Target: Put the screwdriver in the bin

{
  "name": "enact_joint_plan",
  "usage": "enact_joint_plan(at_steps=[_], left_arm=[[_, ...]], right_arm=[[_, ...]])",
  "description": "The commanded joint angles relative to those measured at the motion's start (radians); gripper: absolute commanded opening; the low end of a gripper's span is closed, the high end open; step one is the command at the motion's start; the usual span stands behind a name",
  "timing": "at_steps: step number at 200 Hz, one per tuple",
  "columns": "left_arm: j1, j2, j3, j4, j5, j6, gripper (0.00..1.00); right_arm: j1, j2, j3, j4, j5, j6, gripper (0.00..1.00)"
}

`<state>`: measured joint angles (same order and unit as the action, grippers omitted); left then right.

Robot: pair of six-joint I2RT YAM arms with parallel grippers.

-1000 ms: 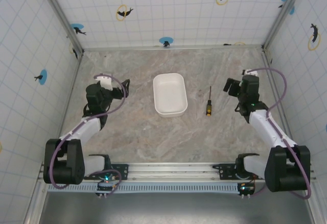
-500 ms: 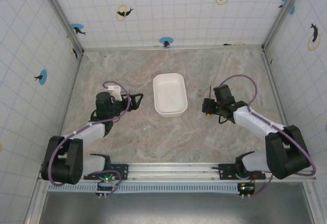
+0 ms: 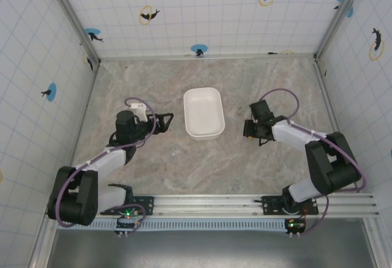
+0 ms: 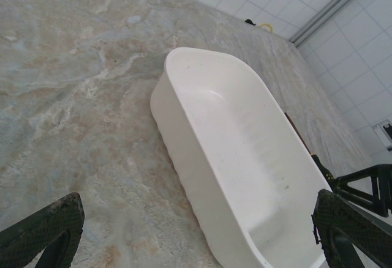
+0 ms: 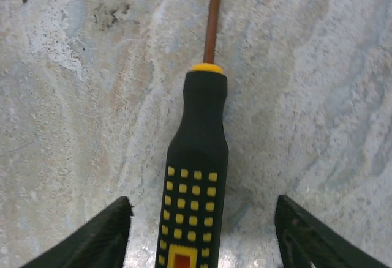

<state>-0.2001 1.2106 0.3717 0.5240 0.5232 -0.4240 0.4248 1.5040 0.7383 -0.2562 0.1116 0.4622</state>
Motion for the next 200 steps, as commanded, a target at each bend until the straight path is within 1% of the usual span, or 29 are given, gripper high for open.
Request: enact_joint_plan(at_steps=[1, 76, 115, 170, 200], left_arm=[[-0.012, -0.008, 0.003, -0.007, 0.006, -0.006, 0.98], [-0.016, 0.011, 0.013, -0.016, 0.005, 0.0, 0.98], [-0.018, -0.005, 0.007, -0.024, 0.001, 0.0, 0.98], [-0.019, -0.035, 0.008, -0.053, -0.004, 0.012, 0.98], [-0.019, -0.034, 0.0, -0.035, 0.004, 0.003, 0.98]], right_arm=[[0.005, 0.038, 0.051, -0.018, 0.017, -0.023, 0.59], [0.01, 0.139, 0.11, -0.02, 0.022, -0.05, 0.44], [0.013, 0.158, 0.115, -0.035, 0.02, -0.052, 0.29], [0.005, 0.097, 0.099, -0.045, -0.008, -0.04, 0.13], [-0.009, 0.011, 0.132, -0.067, -0.05, -0.025, 0.08]])
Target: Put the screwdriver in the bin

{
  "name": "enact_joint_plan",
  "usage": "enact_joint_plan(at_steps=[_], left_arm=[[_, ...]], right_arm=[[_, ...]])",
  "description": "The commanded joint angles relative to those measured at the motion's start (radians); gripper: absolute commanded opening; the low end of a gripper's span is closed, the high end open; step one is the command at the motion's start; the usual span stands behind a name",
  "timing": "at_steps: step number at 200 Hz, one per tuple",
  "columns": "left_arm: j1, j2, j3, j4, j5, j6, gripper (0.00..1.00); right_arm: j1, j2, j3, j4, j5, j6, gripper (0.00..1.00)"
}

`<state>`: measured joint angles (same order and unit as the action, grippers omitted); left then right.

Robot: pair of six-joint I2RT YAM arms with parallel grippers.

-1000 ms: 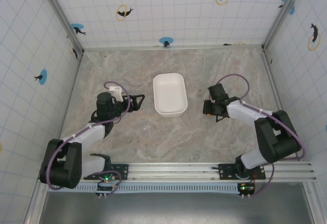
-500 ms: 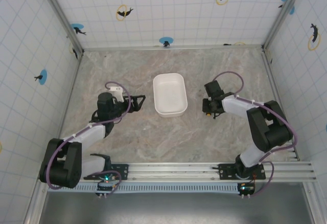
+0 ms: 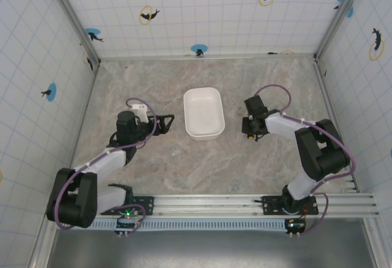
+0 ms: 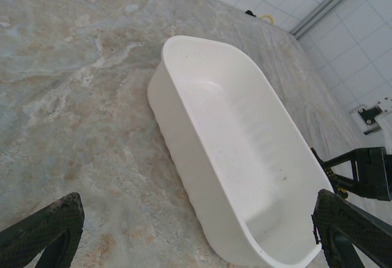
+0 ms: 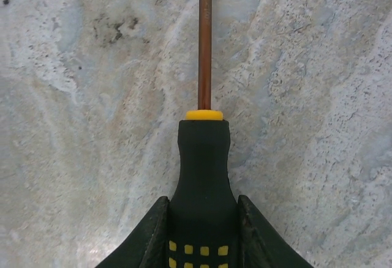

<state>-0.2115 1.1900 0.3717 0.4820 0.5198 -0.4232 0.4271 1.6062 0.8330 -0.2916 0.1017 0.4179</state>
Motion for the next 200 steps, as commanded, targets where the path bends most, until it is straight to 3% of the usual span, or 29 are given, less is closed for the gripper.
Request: enact_joint_plan(at_steps=[1, 54, 99, 145, 200], left_arm=[[-0.008, -0.013, 0.0, 0.008, 0.008, 0.002, 0.98], [-0.008, -0.013, -0.007, 0.028, 0.015, -0.006, 0.98], [-0.008, -0.011, -0.009, 0.034, 0.016, -0.003, 0.98], [-0.008, -0.007, -0.009, 0.032, 0.01, 0.009, 0.98], [-0.008, 0.006, -0.008, 0.035, 0.001, 0.017, 0.98]], right_arm=[[-0.011, -0.095, 0.039, -0.032, -0.041, 0.02, 0.08], [-0.006, -0.291, 0.15, 0.011, -0.052, 0.04, 0.0], [0.113, -0.364, 0.17, 0.178, 0.032, 0.016, 0.0], [0.259, -0.3, 0.186, 0.248, 0.048, 0.019, 0.0], [0.361, -0.097, 0.307, 0.092, 0.041, 0.198, 0.0]])
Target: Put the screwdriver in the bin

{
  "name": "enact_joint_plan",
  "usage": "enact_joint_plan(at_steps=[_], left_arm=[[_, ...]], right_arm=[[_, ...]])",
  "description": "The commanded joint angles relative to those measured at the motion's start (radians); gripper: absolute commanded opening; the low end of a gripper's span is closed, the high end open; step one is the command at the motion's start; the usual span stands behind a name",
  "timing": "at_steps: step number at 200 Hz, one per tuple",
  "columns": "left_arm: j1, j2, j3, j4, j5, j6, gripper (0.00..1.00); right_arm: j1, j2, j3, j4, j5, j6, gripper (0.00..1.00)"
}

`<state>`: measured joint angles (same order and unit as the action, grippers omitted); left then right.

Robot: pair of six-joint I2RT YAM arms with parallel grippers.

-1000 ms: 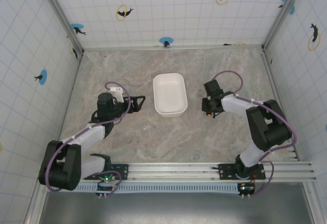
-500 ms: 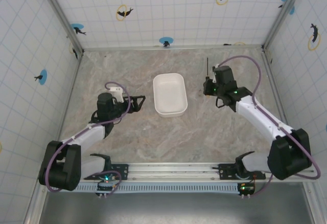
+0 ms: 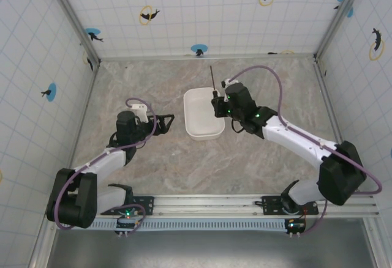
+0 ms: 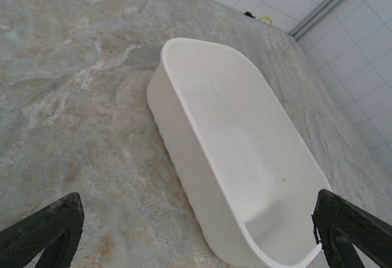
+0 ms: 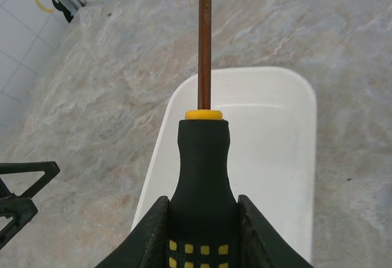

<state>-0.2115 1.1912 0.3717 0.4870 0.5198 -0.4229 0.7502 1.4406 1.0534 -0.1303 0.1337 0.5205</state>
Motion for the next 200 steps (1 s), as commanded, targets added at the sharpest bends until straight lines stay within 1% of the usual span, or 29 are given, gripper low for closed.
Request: enact_joint_plan(at_steps=[1, 24, 79, 167, 200], left_arm=[[-0.008, 0.005, -0.009, 0.031, 0.001, 0.016, 0.98], [-0.008, 0.012, -0.008, 0.032, -0.001, 0.016, 0.98], [-0.008, 0.005, -0.009, 0.018, -0.005, 0.029, 0.98], [-0.008, 0.007, -0.007, -0.003, -0.024, 0.05, 0.98], [-0.01, 0.015, -0.008, 0.001, -0.023, 0.05, 0.98]], right_arm=[[0.039, 0.072, 0.09, -0.075, 0.01, 0.097, 0.0], [0.066, 0.168, 0.155, -0.149, 0.01, 0.131, 0.0], [0.075, 0.36, 0.274, -0.266, -0.022, 0.181, 0.0], [0.054, 0.5, 0.343, -0.306, -0.03, 0.227, 0.01], [0.044, 0.534, 0.356, -0.309, -0.026, 0.231, 0.04]])
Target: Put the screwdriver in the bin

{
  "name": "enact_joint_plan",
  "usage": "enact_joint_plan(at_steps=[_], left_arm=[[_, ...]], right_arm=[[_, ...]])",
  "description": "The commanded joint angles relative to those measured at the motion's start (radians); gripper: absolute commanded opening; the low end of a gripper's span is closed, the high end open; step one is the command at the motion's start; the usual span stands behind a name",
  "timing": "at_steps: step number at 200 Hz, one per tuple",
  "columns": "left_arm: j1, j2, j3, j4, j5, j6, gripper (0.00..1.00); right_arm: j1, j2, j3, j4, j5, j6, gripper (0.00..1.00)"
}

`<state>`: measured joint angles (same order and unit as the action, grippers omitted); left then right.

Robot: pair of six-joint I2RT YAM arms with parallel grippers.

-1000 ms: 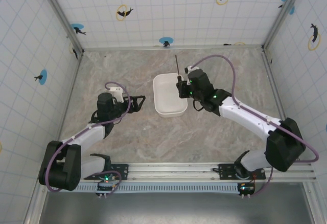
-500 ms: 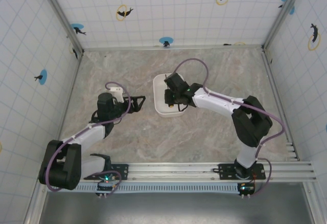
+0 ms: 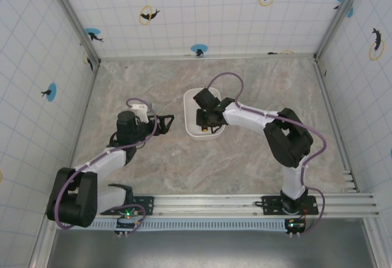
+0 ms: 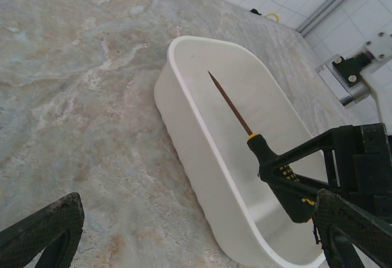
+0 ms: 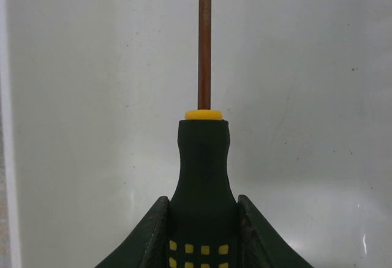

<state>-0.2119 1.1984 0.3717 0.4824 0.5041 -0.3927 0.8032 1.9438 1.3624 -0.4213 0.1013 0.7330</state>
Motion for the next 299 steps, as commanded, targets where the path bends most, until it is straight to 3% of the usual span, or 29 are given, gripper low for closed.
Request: enact_joint_plan(at_steps=[1, 64, 103, 150, 181, 205, 260, 299], left_arm=[[-0.009, 0.007, -0.007, 0.006, -0.007, 0.02, 0.98], [-0.007, 0.007, -0.008, 0.002, -0.007, 0.02, 0.98], [-0.007, 0.001, -0.007, -0.008, -0.008, 0.022, 0.98], [-0.007, -0.013, -0.007, -0.024, -0.016, 0.027, 0.98], [-0.007, -0.041, 0.014, -0.078, -0.045, 0.054, 0.97], [-0.008, -0.083, 0.056, -0.149, -0.118, 0.091, 0.98], [-0.008, -0.196, 0.129, -0.211, -0.388, 0.203, 0.98], [-0.008, -0.256, 0.085, -0.099, -0.57, 0.341, 0.98]], right_arm=[[-0.009, 0.032, 0.047, -0.017, 0.007, 0.019, 0.05], [-0.016, 0.093, 0.081, -0.028, 0.021, 0.014, 0.13], [-0.019, 0.112, 0.086, -0.028, 0.027, 0.012, 0.4], [-0.023, 0.096, 0.087, -0.033, 0.026, 0.013, 0.45], [-0.021, 0.027, 0.1, -0.075, 0.044, -0.006, 0.56], [-0.021, -0.047, 0.138, -0.145, 0.063, -0.049, 0.68], [-0.04, -0.248, 0.192, -0.27, 0.013, -0.237, 0.77], [-0.108, -0.497, 0.0, -0.161, 0.149, -0.52, 0.78]])
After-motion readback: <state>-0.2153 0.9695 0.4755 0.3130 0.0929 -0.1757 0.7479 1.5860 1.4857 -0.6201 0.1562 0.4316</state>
